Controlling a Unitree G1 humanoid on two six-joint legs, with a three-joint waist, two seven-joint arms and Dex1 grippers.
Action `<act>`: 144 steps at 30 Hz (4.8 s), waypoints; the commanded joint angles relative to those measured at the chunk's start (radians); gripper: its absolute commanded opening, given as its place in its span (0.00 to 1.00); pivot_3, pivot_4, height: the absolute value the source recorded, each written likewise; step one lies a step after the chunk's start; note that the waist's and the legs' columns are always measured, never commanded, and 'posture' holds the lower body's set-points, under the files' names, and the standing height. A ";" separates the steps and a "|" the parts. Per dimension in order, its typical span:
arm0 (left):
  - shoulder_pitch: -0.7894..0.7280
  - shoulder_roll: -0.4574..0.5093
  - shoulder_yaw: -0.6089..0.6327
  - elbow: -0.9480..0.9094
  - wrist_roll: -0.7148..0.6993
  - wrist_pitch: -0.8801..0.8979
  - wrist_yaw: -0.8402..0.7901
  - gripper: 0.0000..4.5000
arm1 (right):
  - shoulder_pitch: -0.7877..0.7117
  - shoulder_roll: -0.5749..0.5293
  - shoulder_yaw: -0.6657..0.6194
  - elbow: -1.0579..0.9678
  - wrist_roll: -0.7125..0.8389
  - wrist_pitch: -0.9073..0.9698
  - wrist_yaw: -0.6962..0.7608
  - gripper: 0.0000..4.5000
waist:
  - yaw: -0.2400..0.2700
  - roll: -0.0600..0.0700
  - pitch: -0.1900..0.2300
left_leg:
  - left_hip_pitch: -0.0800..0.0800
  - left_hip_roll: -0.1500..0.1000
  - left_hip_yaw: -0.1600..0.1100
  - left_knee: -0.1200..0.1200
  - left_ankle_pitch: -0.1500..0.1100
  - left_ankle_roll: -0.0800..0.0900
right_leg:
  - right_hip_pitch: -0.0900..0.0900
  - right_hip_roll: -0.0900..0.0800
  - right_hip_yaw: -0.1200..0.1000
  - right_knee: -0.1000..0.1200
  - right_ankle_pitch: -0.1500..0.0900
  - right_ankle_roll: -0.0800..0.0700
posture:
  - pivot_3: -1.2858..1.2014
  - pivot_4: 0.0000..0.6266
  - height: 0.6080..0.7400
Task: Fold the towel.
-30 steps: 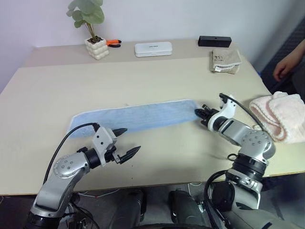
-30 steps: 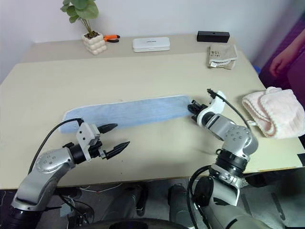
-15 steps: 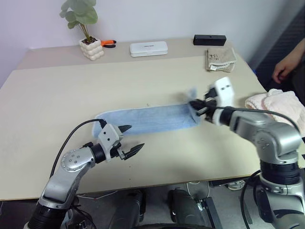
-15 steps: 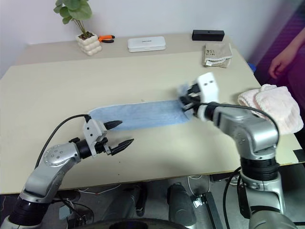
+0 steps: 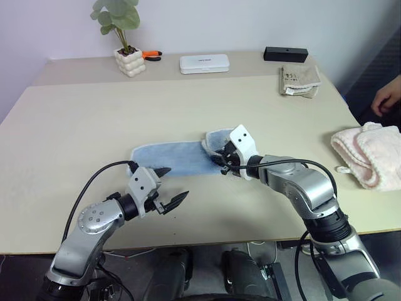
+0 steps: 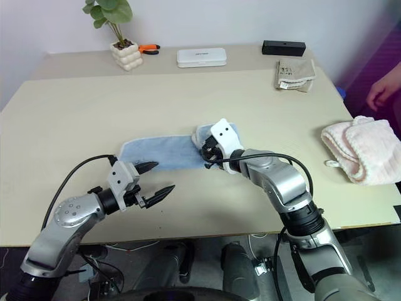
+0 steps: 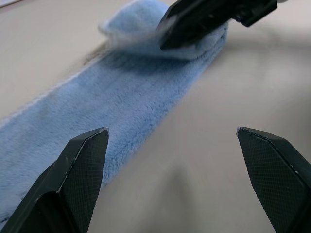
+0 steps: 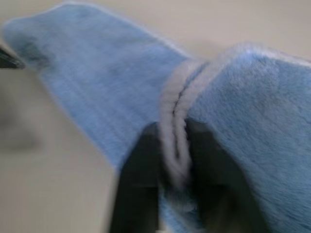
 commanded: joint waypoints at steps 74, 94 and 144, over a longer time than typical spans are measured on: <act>-0.160 0.098 0.222 -0.090 -0.541 0.281 0.367 0.00 | 0.098 -0.035 -0.020 0.070 -0.202 -0.502 0.330 0.78 | 0.003 -0.005 0.002 | 0.001 -0.001 -0.003 0.005 -0.005 -0.001 | 0.009 0.001 -0.003 -0.013 -0.001 -0.005 | 0.52 0.24 0.97; -0.129 0.046 0.420 -0.031 -0.697 0.346 0.217 0.65 | 0.030 0.016 -0.058 0.053 -0.172 -0.470 0.309 0.49 | -0.003 -0.004 0.002 | 0.001 0.002 -0.003 -0.003 -0.002 -0.001 | 0.005 0.003 -0.003 -0.011 0.001 -0.001 | 0.52 0.24 0.97; 0.276 0.015 0.462 0.015 -0.217 -0.052 0.023 0.00 | -0.207 0.525 -0.169 0.499 -0.050 0.094 -0.006 0.85 | -0.026 -0.004 0.001 | 0.001 0.003 -0.002 -0.004 0.000 -0.004 | -0.004 0.004 -0.002 -0.005 0.003 -0.005 | 0.52 0.24 0.97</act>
